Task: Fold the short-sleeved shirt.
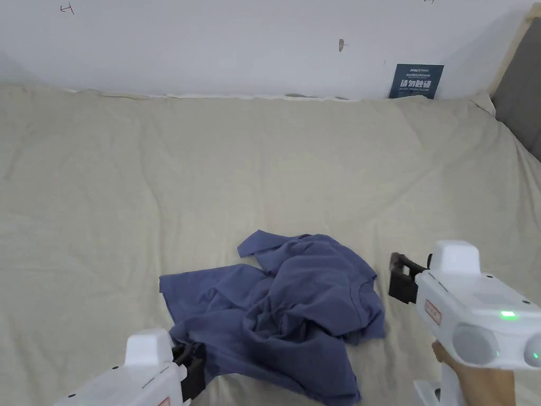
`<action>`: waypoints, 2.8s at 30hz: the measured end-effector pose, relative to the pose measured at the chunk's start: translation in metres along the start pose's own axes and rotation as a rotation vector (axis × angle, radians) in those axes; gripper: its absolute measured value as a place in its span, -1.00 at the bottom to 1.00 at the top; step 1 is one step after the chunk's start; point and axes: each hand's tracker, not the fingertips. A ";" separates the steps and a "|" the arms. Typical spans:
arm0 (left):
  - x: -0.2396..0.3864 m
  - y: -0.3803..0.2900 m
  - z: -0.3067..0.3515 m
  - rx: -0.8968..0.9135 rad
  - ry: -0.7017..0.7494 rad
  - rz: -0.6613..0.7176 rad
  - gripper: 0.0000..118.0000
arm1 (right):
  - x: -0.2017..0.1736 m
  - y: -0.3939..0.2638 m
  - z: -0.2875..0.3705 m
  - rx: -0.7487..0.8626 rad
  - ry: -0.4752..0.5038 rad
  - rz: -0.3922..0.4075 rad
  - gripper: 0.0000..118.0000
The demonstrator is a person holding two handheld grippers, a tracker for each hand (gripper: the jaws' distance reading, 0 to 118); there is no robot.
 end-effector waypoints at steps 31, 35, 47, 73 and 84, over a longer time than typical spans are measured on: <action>-0.040 0.109 0.038 0.232 0.001 0.047 -0.96 | -0.004 0.085 -0.028 0.012 0.039 0.125 -0.94; -0.048 0.183 0.064 0.336 0.090 -0.022 -0.96 | 0.011 0.139 0.024 0.129 0.030 0.096 -0.94; -0.065 0.390 0.096 0.508 0.262 0.029 -0.96 | 0.033 0.286 0.081 0.382 -0.029 0.089 -0.94; -0.146 0.313 -0.041 0.361 0.393 0.012 -0.96 | 0.020 0.199 -0.095 0.172 -0.046 -0.006 -0.94; -0.196 0.092 -0.058 0.027 0.433 0.172 -0.96 | 0.044 -0.020 -0.092 -0.171 -0.053 -0.126 -0.94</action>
